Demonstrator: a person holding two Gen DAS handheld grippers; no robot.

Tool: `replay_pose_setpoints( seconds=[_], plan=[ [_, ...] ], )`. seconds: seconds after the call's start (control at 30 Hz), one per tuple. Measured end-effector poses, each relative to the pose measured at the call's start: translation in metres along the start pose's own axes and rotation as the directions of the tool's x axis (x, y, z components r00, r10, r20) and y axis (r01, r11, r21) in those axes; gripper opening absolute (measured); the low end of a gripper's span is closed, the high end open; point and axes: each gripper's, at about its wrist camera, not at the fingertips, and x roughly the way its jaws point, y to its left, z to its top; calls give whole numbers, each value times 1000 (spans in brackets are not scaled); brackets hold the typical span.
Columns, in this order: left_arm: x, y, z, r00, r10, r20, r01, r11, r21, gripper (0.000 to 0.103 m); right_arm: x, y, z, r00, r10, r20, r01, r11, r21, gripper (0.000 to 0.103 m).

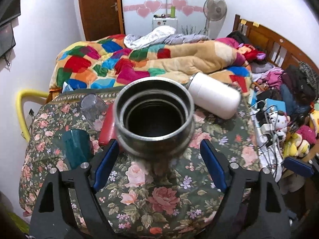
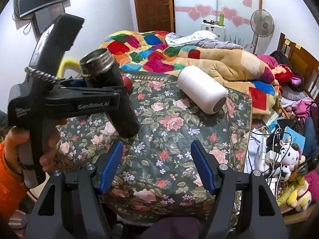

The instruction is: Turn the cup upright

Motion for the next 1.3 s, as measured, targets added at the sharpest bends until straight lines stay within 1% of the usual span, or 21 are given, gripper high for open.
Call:
replay_pose_setpoints(
  seconds=[0.1, 0.2, 0.27, 0.33, 0.37, 0.47, 0.53, 0.57, 0.63, 0.67, 0.73, 0.77, 0.8, 0.83, 0.9, 0.93, 0.97, 1.0, 1.1, 1.17, 1.3],
  plan=[
    [-35, 4, 0, 998, -17, 61, 17, 1000, -1, 83, -13, 4, 4, 1000, -2, 31, 2, 1000, -2, 67],
    [-81, 14, -1, 986, -29, 166, 33, 999, -22, 83, -33, 8, 10, 996, -3, 87, 3, 1000, -3, 67],
    [-117, 22, -5, 968, -18, 251, 29, 999, -41, 88, -48, 12, 15, 991, 0, 135, 0, 1000, -1, 67],
    [-145, 26, -9, 950, -20, 312, 39, 998, -53, 90, -69, 15, 20, 981, 1, 195, -2, 1000, 5, 67],
    [-164, 28, -13, 936, -27, 351, 49, 997, -54, 90, -79, 18, 21, 974, -1, 225, -1, 1000, 6, 67],
    [-202, 29, -24, 899, -13, 437, 39, 998, -51, 90, -113, 25, 26, 944, 3, 330, -7, 1000, 11, 67],
    [-229, 27, -36, 865, 6, 502, 21, 999, -47, 91, -137, 32, 26, 915, 2, 403, -10, 1000, 17, 68],
    [-239, 27, -41, 850, 15, 527, 12, 999, -48, 92, -147, 34, 26, 901, 0, 434, -10, 1000, 21, 71],
    [-260, 25, -51, 813, 40, 581, -12, 999, -51, 96, -170, 41, 23, 862, -8, 507, -11, 999, 35, 76],
    [-268, 24, -57, 794, 62, 605, -32, 998, -60, 99, -177, 44, 22, 846, -12, 533, -10, 999, 38, 79],
    [-282, 21, -67, 758, 111, 643, -77, 994, -81, 102, -195, 53, 17, 805, -26, 593, 1, 999, 42, 81],
    [-286, 20, -69, 748, 123, 652, -88, 992, -86, 103, -197, 57, 17, 794, -33, 607, 9, 999, 43, 83],
    [-289, 20, -73, 739, 131, 661, -94, 991, -91, 103, -203, 63, 14, 775, -50, 630, 27, 999, 46, 84],
    [-291, 20, -75, 735, 135, 665, -95, 991, -95, 103, -206, 66, 12, 764, -61, 642, 38, 998, 49, 86],
    [-292, 21, -79, 735, 133, 665, -90, 991, -99, 103, -210, 73, 6, 739, -89, 668, 66, 996, 60, 93],
    [-292, 22, -81, 736, 133, 663, -87, 991, -103, 103, -211, 75, 4, 733, -98, 673, 74, 995, 64, 99],
    [-292, 23, -82, 739, 131, 661, -80, 991, -108, 103, -211, 77, 2, 728, -107, 677, 82, 994, 70, 103],
    [-292, 24, -83, 741, 129, 659, -75, 991, -110, 103, -211, 80, 0, 723, -121, 681, 91, 993, 80, 103],
    [-293, 25, -87, 748, 122, 652, -60, 991, -116, 103, -208, 80, -1, 726, -144, 672, 117, 989, 86, 103],
    [-292, 25, -89, 748, 125, 651, -62, 991, -119, 103, -203, 83, -2, 733, -158, 662, 137, 987, 84, 103],
    [-295, 25, -94, 746, 131, 653, -67, 990, -122, 103, -205, 82, -9, 747, -147, 649, 134, 989, 69, 103]
  ],
)
